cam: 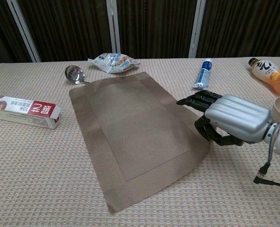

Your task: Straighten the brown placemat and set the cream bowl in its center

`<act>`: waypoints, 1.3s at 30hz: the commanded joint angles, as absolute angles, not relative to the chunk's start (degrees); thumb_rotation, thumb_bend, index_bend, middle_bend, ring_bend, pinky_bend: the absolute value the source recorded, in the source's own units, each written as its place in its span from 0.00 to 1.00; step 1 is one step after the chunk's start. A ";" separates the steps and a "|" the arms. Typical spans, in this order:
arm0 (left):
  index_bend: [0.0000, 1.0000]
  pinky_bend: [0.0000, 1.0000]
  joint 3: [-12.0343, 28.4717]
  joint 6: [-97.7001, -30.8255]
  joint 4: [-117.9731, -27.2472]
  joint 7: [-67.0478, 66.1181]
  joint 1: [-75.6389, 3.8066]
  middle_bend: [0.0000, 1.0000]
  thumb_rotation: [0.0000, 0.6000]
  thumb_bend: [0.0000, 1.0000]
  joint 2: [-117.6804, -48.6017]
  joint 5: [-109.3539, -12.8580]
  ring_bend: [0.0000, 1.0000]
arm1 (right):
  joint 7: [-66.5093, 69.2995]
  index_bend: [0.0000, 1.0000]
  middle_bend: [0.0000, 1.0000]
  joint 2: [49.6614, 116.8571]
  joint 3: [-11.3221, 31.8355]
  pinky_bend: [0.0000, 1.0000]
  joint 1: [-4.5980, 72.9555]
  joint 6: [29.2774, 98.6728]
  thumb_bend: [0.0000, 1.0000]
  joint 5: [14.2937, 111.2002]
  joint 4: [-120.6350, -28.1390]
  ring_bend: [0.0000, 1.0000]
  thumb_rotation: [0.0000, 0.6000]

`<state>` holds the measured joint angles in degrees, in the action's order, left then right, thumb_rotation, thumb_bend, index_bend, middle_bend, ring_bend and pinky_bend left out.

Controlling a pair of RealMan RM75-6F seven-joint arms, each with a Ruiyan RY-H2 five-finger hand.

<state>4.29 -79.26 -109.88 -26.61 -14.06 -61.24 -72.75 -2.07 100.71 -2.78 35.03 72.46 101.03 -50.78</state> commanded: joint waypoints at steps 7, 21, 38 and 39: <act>0.00 0.00 4.03 -79.14 -110.46 -26.60 -14.09 0.00 1.00 0.00 -61.20 -73.38 0.00 | -5.64 0.69 0.06 90.85 -7.84 0.00 33.63 83.20 0.51 109.97 -50.82 0.00 1.00; 0.00 0.00 4.26 -78.82 -110.32 -26.37 -14.28 0.00 1.00 0.00 -61.21 -73.05 0.00 | -8.96 0.70 0.08 84.26 -6.23 0.00 41.84 81.02 0.51 113.03 -38.33 0.00 1.00; 0.00 0.00 4.27 -77.60 -108.63 -26.40 -14.46 0.00 1.00 0.00 -61.38 -70.89 0.00 | -12.23 0.00 0.00 90.97 1.71 0.00 49.07 77.87 0.00 105.70 -25.97 0.00 1.00; 0.00 0.00 4.29 -77.48 -108.53 -26.26 -14.51 0.00 1.00 0.00 -61.36 -70.86 0.00 | -11.79 0.00 0.00 90.91 2.47 0.00 48.67 78.66 0.00 104.73 -26.29 0.00 1.00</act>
<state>4.28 -77.52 -108.56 -26.28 -14.49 -61.38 -70.90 -12.54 90.33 0.71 49.50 77.72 106.84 -26.26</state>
